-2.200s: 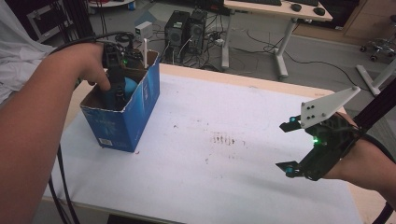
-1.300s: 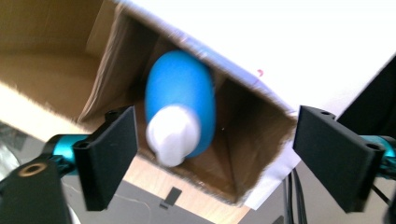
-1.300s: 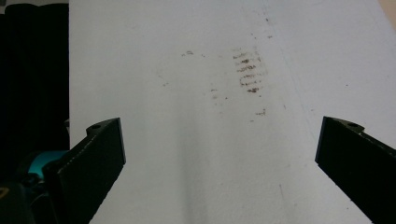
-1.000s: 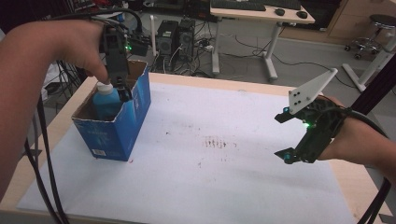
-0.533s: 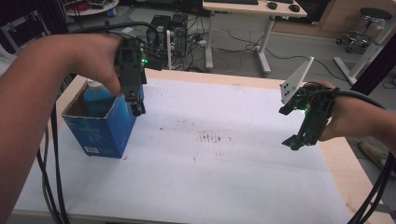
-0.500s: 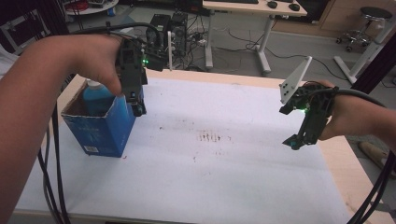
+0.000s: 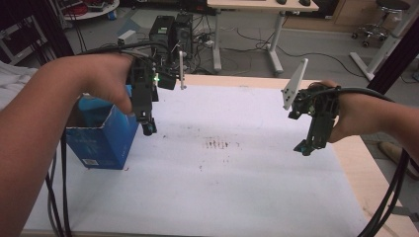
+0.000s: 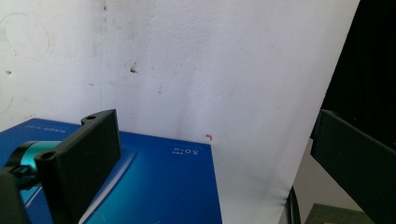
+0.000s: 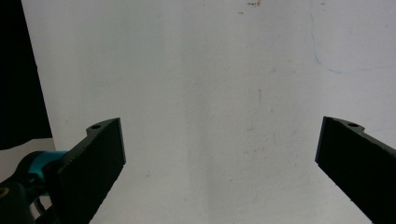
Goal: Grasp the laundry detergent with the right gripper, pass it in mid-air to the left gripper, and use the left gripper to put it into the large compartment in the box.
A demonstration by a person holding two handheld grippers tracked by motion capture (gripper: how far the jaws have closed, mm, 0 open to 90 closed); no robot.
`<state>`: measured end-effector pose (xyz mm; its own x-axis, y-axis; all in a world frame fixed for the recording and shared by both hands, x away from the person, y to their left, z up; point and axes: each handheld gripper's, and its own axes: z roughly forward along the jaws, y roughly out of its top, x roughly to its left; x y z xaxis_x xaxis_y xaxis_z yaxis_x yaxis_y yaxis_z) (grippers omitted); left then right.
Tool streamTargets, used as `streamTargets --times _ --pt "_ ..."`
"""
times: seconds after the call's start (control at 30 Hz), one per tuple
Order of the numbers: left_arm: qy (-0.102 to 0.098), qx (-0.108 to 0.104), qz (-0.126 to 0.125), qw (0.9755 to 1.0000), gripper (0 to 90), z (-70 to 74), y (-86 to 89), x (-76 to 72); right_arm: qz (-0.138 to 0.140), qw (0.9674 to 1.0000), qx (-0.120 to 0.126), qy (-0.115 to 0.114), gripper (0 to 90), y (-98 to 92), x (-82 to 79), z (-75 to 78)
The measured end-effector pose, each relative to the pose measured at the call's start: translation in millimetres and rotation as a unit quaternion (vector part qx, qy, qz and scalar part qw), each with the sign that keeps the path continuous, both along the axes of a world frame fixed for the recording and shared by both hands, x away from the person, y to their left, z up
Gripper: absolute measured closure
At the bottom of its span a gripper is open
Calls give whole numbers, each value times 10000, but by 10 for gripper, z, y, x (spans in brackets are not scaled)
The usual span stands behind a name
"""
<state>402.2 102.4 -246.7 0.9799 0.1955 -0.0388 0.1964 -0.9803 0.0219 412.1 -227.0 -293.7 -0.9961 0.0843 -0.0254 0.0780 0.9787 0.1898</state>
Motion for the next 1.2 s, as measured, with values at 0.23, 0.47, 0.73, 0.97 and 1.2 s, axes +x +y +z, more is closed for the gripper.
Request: streamTargets --times 0.23,0.47,0.73,0.97,1.2 --pt "-26 7 -77 10000 17 24 -80 13 -14 10000 13 -14 8 -29 18 8" --pt "-32 -3 -76 10000 17 16 -113 19 -38 10000 27 -28 8 -53 15 20" --pt "-9 -5 -71 10000 17 26 -111 10 -13 10000 48 -77 8 -61 7 38" --pt "-25 -25 -48 10000 16 40 -97 -18 2 9999 46 -116 8 -26 -16 39" --pt "-14 -30 -22 10000 17 46 -89 -25 2 9999 41 -116 8 2 -19 36"
